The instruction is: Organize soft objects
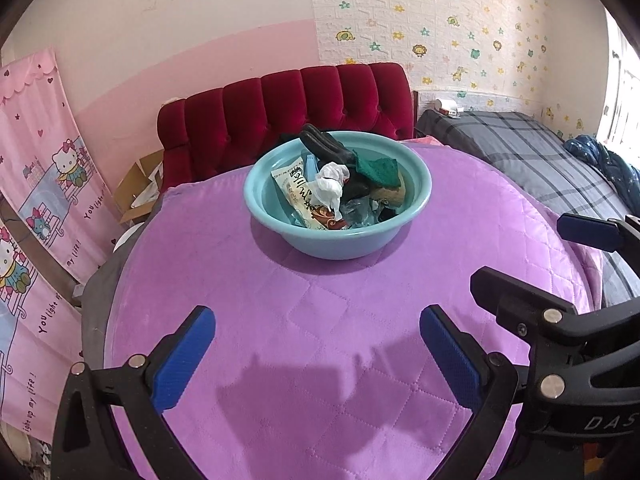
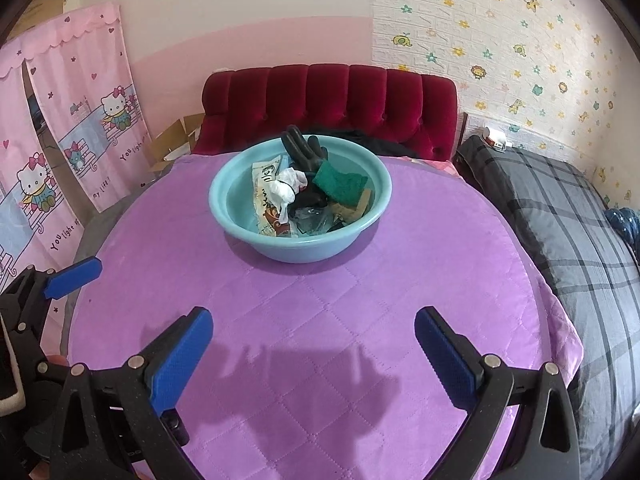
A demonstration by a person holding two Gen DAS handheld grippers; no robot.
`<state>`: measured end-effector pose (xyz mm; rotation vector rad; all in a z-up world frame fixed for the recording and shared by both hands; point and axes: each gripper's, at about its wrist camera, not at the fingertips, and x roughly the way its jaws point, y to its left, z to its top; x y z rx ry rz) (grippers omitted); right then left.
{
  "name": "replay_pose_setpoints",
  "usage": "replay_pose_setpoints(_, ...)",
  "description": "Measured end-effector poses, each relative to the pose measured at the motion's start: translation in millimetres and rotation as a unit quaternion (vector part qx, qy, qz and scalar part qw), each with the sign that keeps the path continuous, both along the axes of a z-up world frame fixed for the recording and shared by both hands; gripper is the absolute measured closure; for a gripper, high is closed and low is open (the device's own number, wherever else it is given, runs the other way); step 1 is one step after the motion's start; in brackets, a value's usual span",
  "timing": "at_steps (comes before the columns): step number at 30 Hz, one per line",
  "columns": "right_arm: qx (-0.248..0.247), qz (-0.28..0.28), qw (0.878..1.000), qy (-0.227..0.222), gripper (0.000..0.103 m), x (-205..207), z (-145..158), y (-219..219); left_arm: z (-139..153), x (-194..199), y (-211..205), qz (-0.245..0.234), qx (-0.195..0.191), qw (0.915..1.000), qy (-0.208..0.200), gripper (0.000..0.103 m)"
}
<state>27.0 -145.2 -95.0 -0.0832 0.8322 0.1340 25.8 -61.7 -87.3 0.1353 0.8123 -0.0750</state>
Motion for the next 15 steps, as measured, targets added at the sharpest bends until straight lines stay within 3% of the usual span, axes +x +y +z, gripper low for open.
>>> replay_pose_setpoints(15, -0.005, 0.005, 1.000, -0.001, 0.000, 0.8, -1.0, 4.9, 0.5, -1.2, 2.8, 0.002, -0.001, 1.0000, 0.004, 0.000)
